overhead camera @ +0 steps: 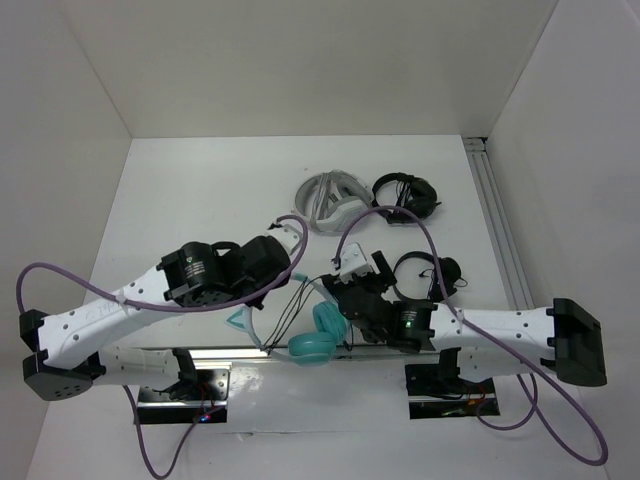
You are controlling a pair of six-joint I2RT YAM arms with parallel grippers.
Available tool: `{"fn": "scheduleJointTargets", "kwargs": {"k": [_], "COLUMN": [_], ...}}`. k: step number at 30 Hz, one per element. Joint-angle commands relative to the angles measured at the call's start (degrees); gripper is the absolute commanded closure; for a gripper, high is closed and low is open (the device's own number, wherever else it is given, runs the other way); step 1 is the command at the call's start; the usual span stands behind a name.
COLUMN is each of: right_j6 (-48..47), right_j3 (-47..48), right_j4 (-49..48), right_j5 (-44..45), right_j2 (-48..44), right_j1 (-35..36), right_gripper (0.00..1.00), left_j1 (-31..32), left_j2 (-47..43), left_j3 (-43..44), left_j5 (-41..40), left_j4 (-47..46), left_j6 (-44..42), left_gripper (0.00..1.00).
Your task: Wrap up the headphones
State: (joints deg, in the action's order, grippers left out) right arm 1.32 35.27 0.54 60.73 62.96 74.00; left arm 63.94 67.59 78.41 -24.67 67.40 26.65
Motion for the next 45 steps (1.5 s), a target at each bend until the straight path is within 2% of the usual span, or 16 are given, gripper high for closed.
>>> {"fn": "scheduleJointTargets", "kwargs": {"k": [1,4,8,12,18,22,23,26,34,39,45], "right_j6": [5.6,7.8,9.8,11.4,22.8,26.7,26.7,24.4,22.5,23.0,23.0], "right_j3": [2.6,4.0,5.4,8.0,17.8,22.8,24.1,24.9,26.1,24.2,23.6], "right_j4": [5.0,8.1,11.3,14.4,29.3,35.8,36.4,35.0,35.1,35.6,36.1], "right_j5": [2.6,3.8,4.5,5.5,6.1,6.1,5.2,2.2,-3.1,-3.1,-3.6], "right_j2": [-3.7,-5.5,-6.0,-5.5,-4.8,-5.8,-7.1,-10.6,-18.7,-19.8,-19.8], "right_j1": [-0.1,-0.1,-0.1,-0.1,-0.1,1.3,1.8,1.9,1.9,1.9,1.9], "right_gripper": [0.11,0.0,0.0,0.0,0.0,0.0,0.0,0.0,0.0,0.0,0.0], "left_j1": [-2.5,-5.5,-10.4,-11.6,-12.3,-12.3,-12.3,-13.7,-16.4,-16.4,-15.3], "left_j2": [-1.9,-2.5,-3.8,-3.8,-1.9,1.0,1.7,4.4,15.7,23.5,31.5], "left_j3": [2.4,1.1,-0.6,-2.8,-7.1,-14.3,-15.5,-20.4,-23.7,-22.2,-21.7], "left_j5": [-2.1,0.0,4.8,8.2,6.4,0.3,-3.2,-2.2,-0.5,1.9,2.6], "left_j4": [-4.6,-6.7,-10.4,-12.8,-17.2,-25.6,-28.8,-39.0,-56.4,-60.4,-61.9], "left_j6": [3.1,2.0,-0.3,-0.9,5.4,12.2,14.0,16.6,13.3,12.5,16.1], "left_gripper": [1.0,1.0,1.0,1.0,1.0,1.0,1.0,1.0,1.0,1.0,1.0]}}
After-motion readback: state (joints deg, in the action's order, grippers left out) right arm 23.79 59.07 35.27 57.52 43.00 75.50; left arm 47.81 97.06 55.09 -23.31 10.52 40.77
